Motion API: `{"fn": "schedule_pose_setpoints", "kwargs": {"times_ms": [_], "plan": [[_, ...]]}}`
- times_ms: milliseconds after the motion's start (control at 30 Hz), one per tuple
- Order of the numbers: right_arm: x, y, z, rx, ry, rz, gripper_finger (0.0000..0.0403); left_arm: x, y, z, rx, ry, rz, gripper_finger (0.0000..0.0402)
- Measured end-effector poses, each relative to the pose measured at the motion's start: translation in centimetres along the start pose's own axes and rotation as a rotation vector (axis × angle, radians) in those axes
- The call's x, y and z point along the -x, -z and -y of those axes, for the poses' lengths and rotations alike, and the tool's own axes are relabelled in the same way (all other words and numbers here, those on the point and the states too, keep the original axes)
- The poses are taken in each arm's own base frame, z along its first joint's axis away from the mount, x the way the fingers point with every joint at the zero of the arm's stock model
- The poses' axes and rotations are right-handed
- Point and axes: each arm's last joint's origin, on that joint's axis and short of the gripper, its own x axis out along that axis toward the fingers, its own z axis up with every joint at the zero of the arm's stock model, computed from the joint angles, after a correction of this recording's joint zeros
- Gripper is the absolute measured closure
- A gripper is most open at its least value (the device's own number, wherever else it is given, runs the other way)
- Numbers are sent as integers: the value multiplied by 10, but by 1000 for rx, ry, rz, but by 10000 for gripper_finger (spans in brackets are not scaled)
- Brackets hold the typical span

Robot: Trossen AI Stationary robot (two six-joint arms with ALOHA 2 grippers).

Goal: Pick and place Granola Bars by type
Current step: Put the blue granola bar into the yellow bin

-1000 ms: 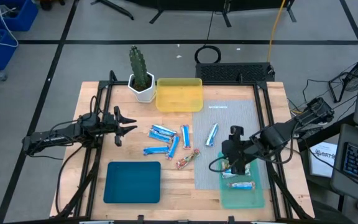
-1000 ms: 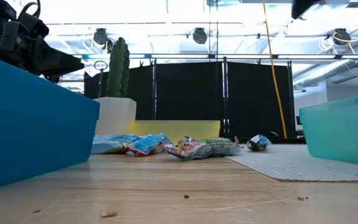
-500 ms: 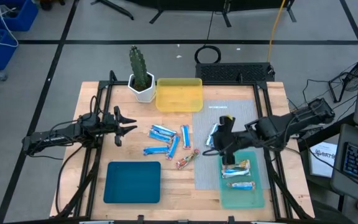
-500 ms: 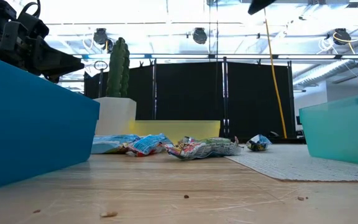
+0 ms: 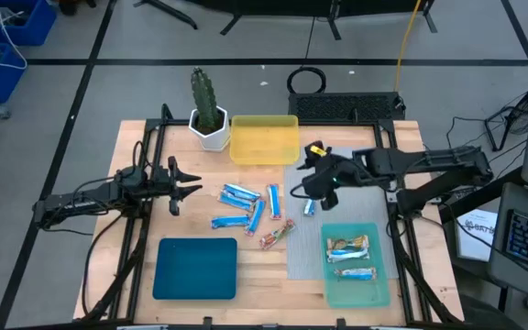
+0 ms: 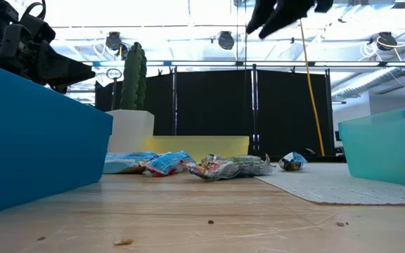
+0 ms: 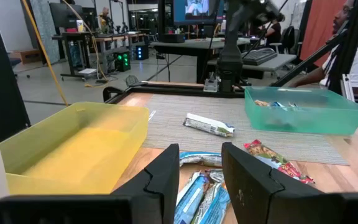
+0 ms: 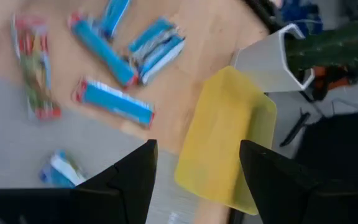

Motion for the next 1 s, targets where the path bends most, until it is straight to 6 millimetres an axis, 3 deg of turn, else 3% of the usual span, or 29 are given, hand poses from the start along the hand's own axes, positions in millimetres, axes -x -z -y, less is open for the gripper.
{"fn": "schedule_pose_setpoints", "kwargs": {"times_ms": [333,667,1000], "plan": [[-32,30,10,271,-201,-3,181,0,0,0,0,0,0,277],[-63,71,-8,362,-340,-74,181,0,0,0,0,0,0,277],[-87,96,-34,341,-371,-110,181,0,0,0,0,1,0,277]]}}
